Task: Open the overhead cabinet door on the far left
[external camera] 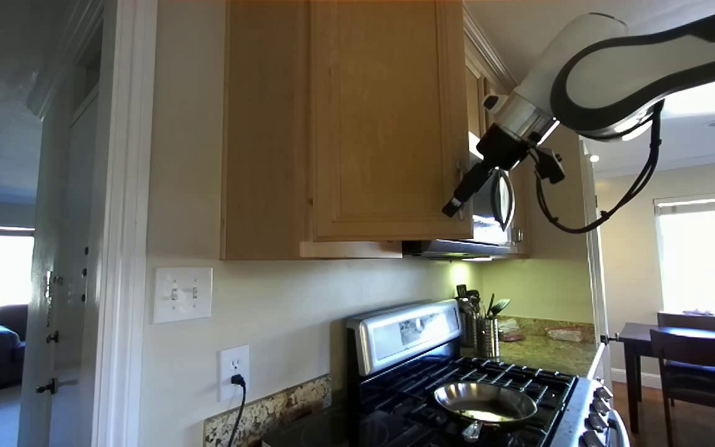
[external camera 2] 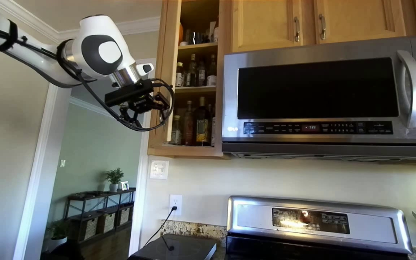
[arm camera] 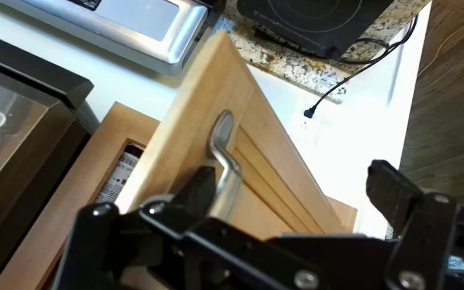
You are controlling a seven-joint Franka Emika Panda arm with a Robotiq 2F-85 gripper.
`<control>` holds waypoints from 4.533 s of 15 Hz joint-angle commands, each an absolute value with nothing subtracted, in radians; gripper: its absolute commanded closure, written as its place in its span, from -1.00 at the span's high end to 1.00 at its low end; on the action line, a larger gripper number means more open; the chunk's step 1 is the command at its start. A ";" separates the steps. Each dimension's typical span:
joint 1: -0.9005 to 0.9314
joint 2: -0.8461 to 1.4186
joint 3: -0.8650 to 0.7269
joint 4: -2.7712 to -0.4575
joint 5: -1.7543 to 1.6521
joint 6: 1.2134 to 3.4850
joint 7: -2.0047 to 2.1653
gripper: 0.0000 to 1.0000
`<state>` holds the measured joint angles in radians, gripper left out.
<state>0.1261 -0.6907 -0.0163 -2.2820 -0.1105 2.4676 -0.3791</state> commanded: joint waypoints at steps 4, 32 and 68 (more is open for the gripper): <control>0.199 -0.801 -0.035 -2.325 -0.132 2.402 -0.473 1.00; -0.007 -0.523 -0.154 -2.084 0.065 2.411 -0.110 1.00; 0.046 -0.467 0.051 -2.145 0.000 2.126 -0.023 1.00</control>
<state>0.0953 -0.4293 0.0339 -2.1025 0.0637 2.2049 -0.0973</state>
